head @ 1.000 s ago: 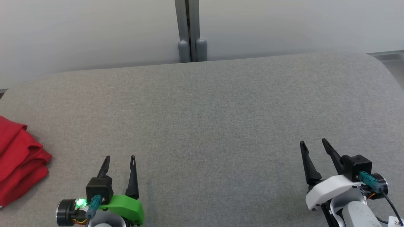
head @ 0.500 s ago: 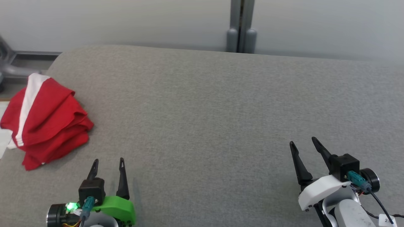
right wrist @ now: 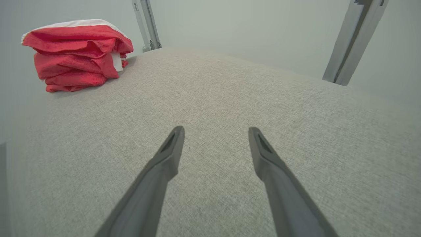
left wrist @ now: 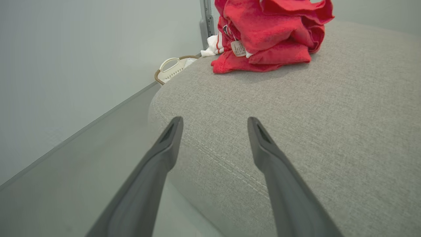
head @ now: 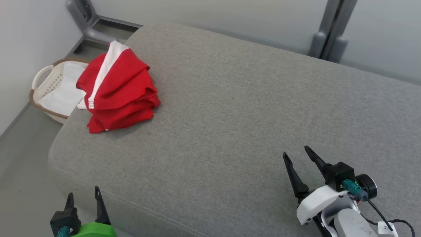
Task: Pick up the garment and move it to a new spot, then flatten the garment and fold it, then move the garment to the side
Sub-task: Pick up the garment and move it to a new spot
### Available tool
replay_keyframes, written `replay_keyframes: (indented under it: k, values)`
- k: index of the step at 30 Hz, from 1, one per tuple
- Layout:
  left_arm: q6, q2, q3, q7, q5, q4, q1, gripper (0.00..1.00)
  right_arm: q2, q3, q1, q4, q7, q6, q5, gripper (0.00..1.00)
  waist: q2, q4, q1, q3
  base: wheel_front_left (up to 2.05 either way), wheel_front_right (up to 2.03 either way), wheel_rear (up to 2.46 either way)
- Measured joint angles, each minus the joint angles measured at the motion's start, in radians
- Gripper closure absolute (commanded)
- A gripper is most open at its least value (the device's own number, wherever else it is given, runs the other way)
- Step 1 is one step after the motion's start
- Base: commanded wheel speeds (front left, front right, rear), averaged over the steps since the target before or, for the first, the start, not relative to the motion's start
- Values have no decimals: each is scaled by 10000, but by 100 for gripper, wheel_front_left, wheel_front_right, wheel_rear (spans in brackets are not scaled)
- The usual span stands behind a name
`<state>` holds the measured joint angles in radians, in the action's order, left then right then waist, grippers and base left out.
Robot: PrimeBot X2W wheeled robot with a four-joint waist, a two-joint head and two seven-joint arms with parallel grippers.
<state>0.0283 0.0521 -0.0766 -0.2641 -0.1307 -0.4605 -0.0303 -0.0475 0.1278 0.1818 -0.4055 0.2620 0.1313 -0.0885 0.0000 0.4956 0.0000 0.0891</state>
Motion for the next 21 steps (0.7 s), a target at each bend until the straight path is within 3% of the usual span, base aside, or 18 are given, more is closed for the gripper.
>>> replay_keyframes:
  k: [10, 17, 21]
  values:
    - [-443, -15, -56, 0, -460, -261, -416, 0, -54, -40, 198, -38, 0, 0, 203, 0, 0, 498, 0, 515, 0, 0, 0]
    - [-842, 8, -443, 0, -397, -637, -2080, 0, -449, 79, 436, 142, 0, 0, 451, 0, 0, 211, 0, 1027, 0, 0, 0]
    - [-1026, 316, -669, 2, -232, -1089, -3328, 0, -640, 146, 735, 291, 0, 0, 493, 0, 0, -22, 0, 1461, 0, 0, 0]
